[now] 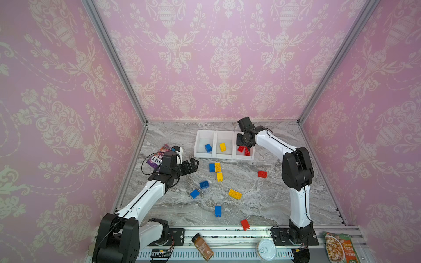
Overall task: Sort the legos into containers by color
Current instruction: Place the lego in the container.
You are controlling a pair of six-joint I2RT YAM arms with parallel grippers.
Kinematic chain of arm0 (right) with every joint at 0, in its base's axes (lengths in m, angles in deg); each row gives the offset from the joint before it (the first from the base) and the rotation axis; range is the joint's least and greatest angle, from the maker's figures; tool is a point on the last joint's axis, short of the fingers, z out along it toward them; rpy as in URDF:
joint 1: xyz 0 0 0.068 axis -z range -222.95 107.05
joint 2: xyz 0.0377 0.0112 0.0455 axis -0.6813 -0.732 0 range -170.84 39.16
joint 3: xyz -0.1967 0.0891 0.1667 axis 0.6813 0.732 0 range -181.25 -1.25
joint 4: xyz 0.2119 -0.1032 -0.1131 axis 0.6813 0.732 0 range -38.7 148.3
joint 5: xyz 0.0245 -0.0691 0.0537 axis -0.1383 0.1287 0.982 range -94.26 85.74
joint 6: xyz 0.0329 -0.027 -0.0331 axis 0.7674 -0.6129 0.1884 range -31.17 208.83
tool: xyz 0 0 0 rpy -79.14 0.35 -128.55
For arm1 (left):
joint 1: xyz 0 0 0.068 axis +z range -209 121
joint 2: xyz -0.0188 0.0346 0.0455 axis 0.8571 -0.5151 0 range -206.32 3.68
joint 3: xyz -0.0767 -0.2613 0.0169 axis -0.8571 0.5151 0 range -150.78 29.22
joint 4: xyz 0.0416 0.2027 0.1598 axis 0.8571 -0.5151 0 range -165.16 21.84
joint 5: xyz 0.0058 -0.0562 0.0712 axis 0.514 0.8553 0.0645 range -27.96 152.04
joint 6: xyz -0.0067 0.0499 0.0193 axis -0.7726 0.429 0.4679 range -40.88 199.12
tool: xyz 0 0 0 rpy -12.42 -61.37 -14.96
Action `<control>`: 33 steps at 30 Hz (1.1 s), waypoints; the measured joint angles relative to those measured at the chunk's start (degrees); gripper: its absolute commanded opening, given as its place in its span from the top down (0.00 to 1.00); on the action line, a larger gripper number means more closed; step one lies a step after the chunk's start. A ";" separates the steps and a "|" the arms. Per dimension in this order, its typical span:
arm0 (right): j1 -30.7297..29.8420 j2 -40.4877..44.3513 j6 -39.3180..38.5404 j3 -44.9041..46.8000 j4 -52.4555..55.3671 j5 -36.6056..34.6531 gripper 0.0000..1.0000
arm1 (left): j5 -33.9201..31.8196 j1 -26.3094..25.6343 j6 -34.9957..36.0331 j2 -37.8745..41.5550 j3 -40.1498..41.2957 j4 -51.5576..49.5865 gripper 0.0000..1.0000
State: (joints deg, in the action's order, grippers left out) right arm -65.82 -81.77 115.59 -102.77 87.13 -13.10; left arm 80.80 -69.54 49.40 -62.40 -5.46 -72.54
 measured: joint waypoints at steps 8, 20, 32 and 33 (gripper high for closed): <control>0.00 2.84 -0.09 2.97 -0.02 1.66 0.53 | 0.00 0.00 0.00 0.00 0.00 -0.02 0.01; -0.02 20.76 -3.67 19.67 0.09 3.10 0.29 | 0.00 0.00 0.00 0.00 0.00 -0.15 0.01; 1.53 34.99 -3.76 39.56 3.15 4.22 0.04 | 0.00 0.00 0.00 -0.11 0.00 0.04 0.01; 2.05 35.32 -3.72 40.65 2.99 4.63 0.01 | 0.00 0.00 0.00 -0.24 0.00 0.09 0.01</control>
State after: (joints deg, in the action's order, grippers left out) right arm -63.77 -46.45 111.88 -62.11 90.13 -8.46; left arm 80.80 -69.54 49.40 -62.64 -5.46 -72.46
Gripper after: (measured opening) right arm 0.940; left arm 0.993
